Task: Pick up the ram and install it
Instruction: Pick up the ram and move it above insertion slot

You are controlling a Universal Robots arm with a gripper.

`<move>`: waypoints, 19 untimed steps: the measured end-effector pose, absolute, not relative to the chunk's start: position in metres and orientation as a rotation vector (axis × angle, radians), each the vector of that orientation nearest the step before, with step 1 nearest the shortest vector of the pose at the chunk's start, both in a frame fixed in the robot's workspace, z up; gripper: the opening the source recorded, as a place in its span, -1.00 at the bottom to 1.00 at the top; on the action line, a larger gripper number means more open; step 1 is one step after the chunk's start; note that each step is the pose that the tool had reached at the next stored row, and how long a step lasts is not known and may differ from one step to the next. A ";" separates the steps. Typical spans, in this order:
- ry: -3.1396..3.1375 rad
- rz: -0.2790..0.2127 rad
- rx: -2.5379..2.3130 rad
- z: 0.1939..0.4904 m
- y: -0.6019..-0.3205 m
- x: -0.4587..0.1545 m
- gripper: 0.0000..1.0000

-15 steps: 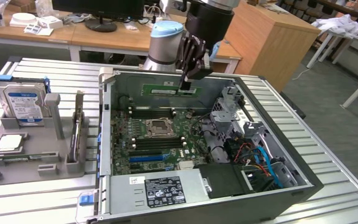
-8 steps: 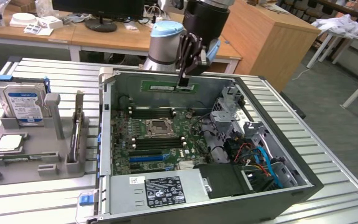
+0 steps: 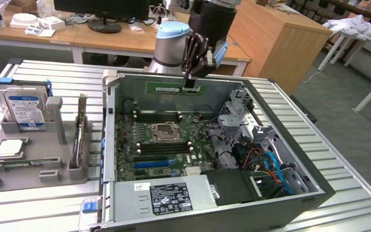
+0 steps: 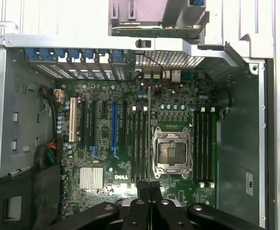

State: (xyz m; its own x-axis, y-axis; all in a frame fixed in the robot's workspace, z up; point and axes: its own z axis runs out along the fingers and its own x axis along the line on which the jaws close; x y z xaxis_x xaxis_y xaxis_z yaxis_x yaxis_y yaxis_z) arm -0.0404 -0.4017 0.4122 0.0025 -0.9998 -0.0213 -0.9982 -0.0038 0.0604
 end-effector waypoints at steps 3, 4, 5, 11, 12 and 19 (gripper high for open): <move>-2.197 -0.090 2.204 0.411 -0.402 -0.040 -0.77; -2.197 -0.090 2.204 0.410 -0.402 -0.040 -0.77; -2.197 -0.090 2.204 0.409 -0.402 -0.040 -0.77; -2.197 -0.090 2.204 0.402 -0.402 -0.040 -0.77; -2.197 -0.090 2.204 0.401 -0.402 -0.040 -0.77; -2.197 -0.090 2.204 0.389 -0.402 -0.040 -0.77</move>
State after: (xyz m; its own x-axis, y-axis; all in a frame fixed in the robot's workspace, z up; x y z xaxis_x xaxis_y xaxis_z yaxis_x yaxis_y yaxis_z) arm -0.0405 -0.4017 0.3893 0.0025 -0.9998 -0.0213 -0.9982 -0.0038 0.0604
